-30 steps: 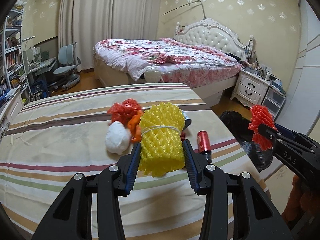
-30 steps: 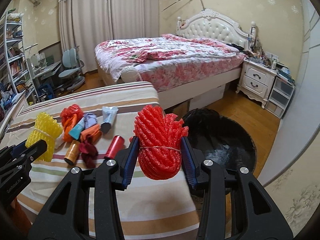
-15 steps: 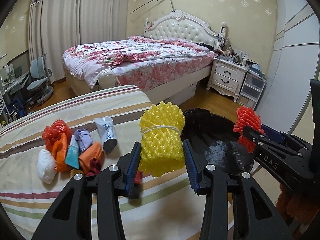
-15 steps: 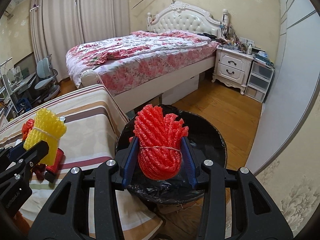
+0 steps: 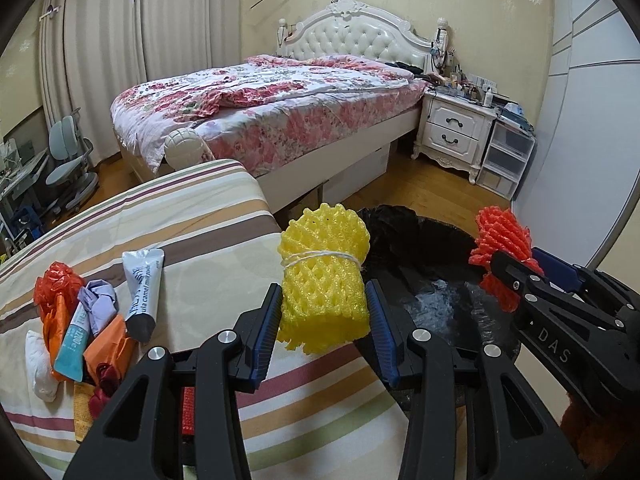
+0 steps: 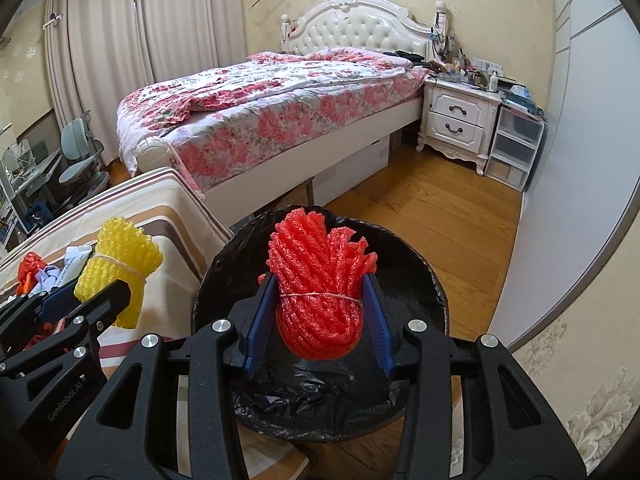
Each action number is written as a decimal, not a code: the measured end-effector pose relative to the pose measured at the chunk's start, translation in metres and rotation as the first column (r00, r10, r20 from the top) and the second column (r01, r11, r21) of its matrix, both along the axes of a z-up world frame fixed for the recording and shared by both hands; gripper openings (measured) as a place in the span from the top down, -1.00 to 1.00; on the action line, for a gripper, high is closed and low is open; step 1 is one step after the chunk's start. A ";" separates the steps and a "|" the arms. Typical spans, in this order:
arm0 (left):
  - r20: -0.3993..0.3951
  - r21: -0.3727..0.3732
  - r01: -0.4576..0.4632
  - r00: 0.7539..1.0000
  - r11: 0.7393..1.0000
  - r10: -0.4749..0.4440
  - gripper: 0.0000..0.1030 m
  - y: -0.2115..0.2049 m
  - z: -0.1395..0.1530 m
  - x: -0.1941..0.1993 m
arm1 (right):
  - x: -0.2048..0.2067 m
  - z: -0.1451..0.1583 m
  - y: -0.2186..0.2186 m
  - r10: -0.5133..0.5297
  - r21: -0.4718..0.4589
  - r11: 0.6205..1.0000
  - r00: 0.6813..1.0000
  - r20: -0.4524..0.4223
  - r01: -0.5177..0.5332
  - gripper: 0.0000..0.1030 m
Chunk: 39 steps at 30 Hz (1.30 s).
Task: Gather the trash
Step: 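Carry both nets over the bin and open both tools to drop them, then move both tools back toward the table items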
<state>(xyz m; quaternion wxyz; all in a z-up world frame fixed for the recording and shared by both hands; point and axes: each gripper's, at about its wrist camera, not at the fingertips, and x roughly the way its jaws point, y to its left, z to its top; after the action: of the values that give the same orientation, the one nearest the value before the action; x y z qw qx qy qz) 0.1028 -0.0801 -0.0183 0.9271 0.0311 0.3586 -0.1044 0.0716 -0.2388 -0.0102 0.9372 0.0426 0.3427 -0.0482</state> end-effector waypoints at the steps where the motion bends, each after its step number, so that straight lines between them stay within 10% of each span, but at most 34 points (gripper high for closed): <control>1: -0.004 0.001 0.000 1.000 1.000 0.000 0.17 -0.003 -0.001 0.003 | 0.001 -0.001 -0.001 -0.003 0.001 1.000 1.000 -0.002 0.003 0.18; 16: -0.024 0.032 -0.005 1.000 0.999 0.006 0.14 -0.026 -0.011 0.023 | 0.021 -0.012 -0.020 -0.051 0.010 0.999 0.999 -0.017 0.051 0.08; 23: -0.021 0.037 -0.008 1.000 0.999 0.009 -0.39 -0.028 -0.013 0.023 | 0.021 -0.013 -0.029 -0.082 0.017 0.996 0.996 -0.014 0.083 -0.11; 39: -0.007 0.037 -0.058 0.998 0.998 0.058 -0.45 -0.005 -0.001 0.006 | 0.003 -0.003 -0.017 -0.092 -0.005 0.996 0.996 0.002 0.092 -0.29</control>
<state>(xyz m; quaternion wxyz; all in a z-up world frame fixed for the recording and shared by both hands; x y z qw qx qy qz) 0.1084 -0.0853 -0.0189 0.9275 0.0372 0.3652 -0.0712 0.0741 -0.2557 -0.0135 0.9344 0.0560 0.3394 -0.0923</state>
